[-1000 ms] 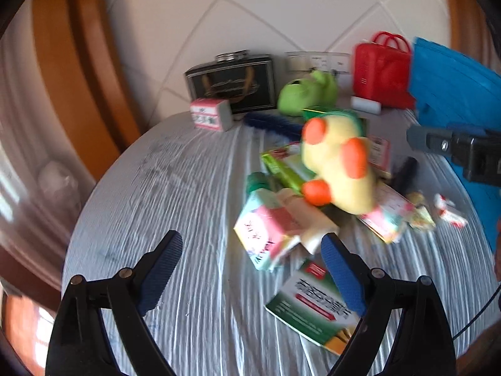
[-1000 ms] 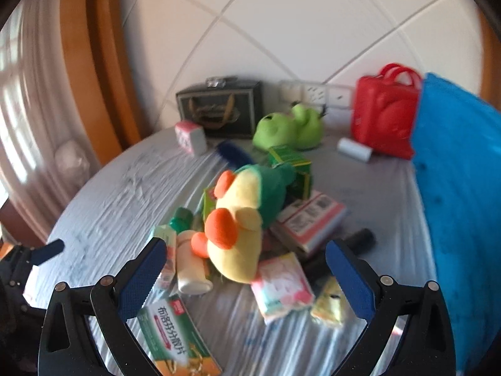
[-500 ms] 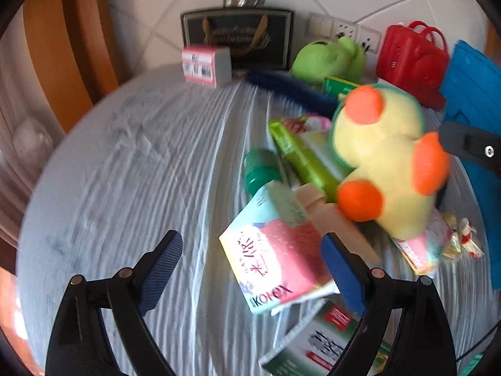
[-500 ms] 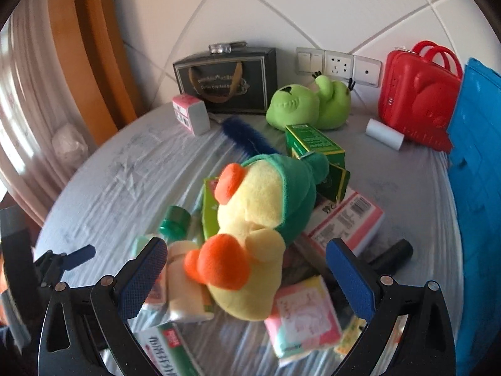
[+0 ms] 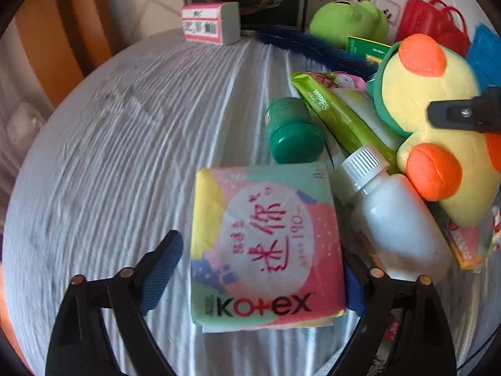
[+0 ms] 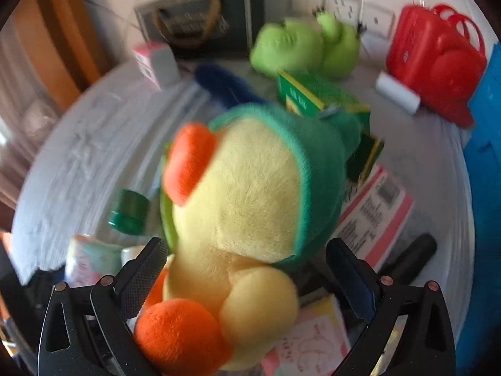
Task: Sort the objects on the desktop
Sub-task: 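Grasp the pink Kotex pack with the left tool while the right tool grasps the plush duck, then lift the Kotex pack with the left tool while the right tool carries the duck to the crate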
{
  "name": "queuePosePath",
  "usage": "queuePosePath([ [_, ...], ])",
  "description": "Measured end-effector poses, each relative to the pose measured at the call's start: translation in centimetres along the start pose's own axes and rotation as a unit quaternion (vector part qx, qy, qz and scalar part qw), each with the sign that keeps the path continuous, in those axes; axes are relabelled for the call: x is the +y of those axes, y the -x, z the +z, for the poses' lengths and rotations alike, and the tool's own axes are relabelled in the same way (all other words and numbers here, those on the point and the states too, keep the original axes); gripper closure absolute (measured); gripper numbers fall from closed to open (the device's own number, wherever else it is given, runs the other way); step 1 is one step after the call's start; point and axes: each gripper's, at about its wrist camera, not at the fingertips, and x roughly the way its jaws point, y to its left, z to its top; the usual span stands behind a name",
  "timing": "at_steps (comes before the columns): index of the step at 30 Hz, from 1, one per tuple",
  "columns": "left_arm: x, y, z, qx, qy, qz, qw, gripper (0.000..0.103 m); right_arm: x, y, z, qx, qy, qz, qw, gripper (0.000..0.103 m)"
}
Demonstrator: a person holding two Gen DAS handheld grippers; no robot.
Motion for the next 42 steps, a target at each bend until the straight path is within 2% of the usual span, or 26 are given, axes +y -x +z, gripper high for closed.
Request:
queuePosePath([
  [2, 0.1, -0.4, 0.0, 0.003, -0.016, -0.007, 0.9998, 0.032, -0.3, -0.2, -0.4, -0.011, -0.022, 0.003, 1.0, 0.0],
  [4, 0.2, -0.6, 0.0, 0.0, -0.02, -0.015, 0.9997, 0.033, 0.2, -1.0, -0.7, -0.007, -0.012, 0.0, 1.0, 0.003],
  [5, 0.2, -0.6, -0.1, -0.001, -0.022, -0.018, 0.9996, 0.034, 0.6, -1.9, -1.0, 0.01, -0.002, 0.007, 1.0, 0.012],
  [6, 0.2, -0.6, -0.1, -0.002, -0.026, -0.019, 0.9995, 0.034, 0.6, -2.6, -1.2, 0.021, -0.01, 0.023, 0.999, 0.029],
  [9, 0.4, -0.2, -0.5, -0.011, -0.04, -0.02, 0.9989, 0.037, 0.1, -1.2, -1.9, -0.018, -0.021, 0.039, 0.999, 0.04],
  [12, 0.7, 0.5, -0.8, -0.022, -0.048, -0.023, 0.9983, 0.039, 0.2, 0.6, -2.3, -0.046, -0.011, 0.06, 0.997, 0.041],
  [19, 0.7, 4.9, -0.2, -0.071, -0.076, -0.025, 0.9942, 0.039, 0.4, 5.3, -3.3, -0.09, 0.007, 0.058, 0.994, 0.041],
  [23, 1.3, 8.5, 0.1, -0.108, -0.094, -0.028, 0.9893, 0.039, -0.1, 7.7, -3.6, -0.104, -0.011, 0.059, 0.993, 0.041],
  [27, 1.2, 11.3, 0.2, -0.124, -0.112, -0.039, 0.9853, 0.039, -0.6, 10.0, -4.1, -0.119, -0.025, 0.059, 0.991, 0.041],
  [35, -2.2, 17.5, 2.5, -0.179, -0.153, -0.077, 0.9688, 0.04, -0.7, 17.2, -5.8, -0.175, -0.045, 0.04, 0.983, 0.041],
  [38, -4.4, 20.5, 3.5, -0.207, -0.173, -0.099, 0.9578, 0.04, -1.7, 20.7, -7.0, -0.198, -0.06, 0.022, 0.978, 0.041],
  [42, -8.5, 24.7, 4.6, -0.248, -0.205, -0.144, 0.9358, 0.04, -3.9, 26.3, -9.5, -0.237, -0.091, -0.007, 0.967, 0.041],
])
